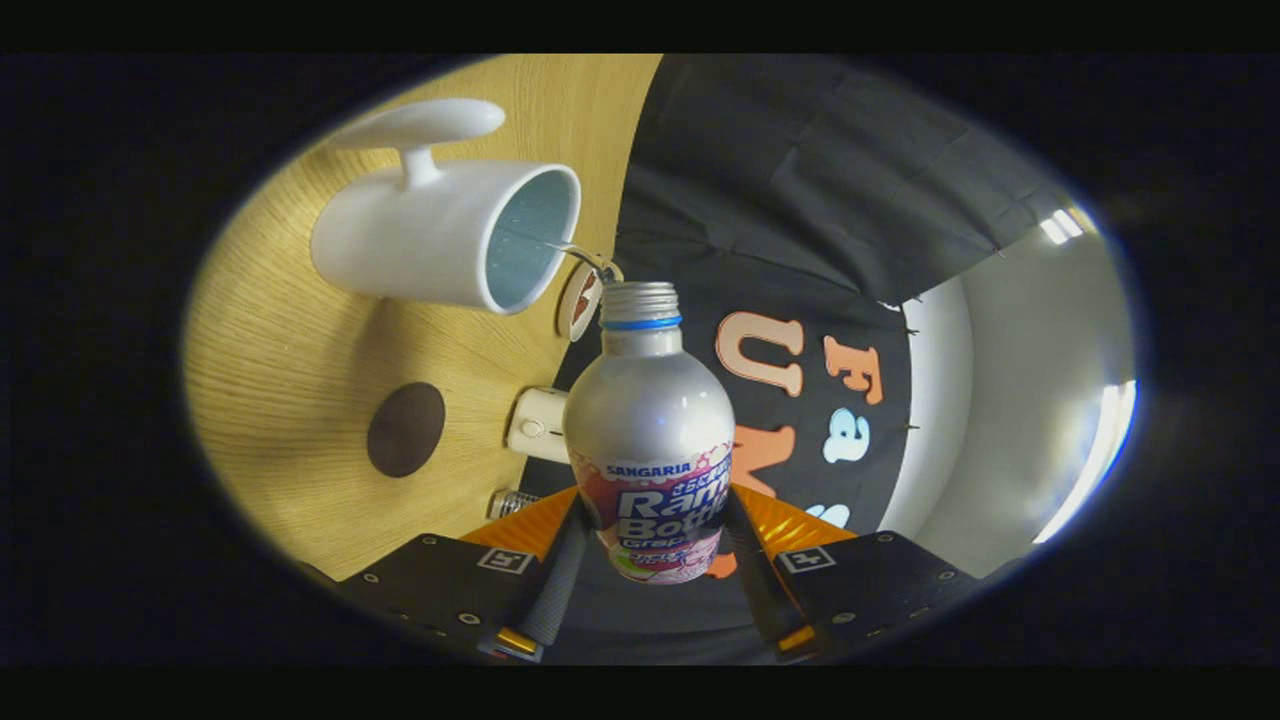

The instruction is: Take the bottle from table, then pour the juice into the cup, finally place the bottle on the coaster

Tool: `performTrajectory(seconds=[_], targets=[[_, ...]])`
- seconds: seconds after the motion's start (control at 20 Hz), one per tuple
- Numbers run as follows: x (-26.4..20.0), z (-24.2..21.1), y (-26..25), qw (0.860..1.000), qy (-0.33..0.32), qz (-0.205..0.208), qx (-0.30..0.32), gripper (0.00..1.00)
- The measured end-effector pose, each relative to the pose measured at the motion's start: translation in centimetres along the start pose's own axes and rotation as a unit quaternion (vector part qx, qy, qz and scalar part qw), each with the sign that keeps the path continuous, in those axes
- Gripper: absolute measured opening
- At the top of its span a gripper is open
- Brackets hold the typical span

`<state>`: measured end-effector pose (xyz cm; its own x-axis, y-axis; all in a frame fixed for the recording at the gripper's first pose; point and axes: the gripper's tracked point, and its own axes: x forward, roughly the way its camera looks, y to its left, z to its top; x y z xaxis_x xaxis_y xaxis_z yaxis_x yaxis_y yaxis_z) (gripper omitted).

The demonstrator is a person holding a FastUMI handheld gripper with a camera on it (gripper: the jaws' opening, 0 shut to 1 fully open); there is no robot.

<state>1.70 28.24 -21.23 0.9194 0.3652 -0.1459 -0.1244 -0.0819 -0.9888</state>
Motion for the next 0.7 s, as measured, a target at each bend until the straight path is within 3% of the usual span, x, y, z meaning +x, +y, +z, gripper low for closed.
performTrajectory(seconds=[0.7], targets=[[0.05, -0.05, -0.37, 1.0, -0.008, 0.006, -0.02, 0.73]])
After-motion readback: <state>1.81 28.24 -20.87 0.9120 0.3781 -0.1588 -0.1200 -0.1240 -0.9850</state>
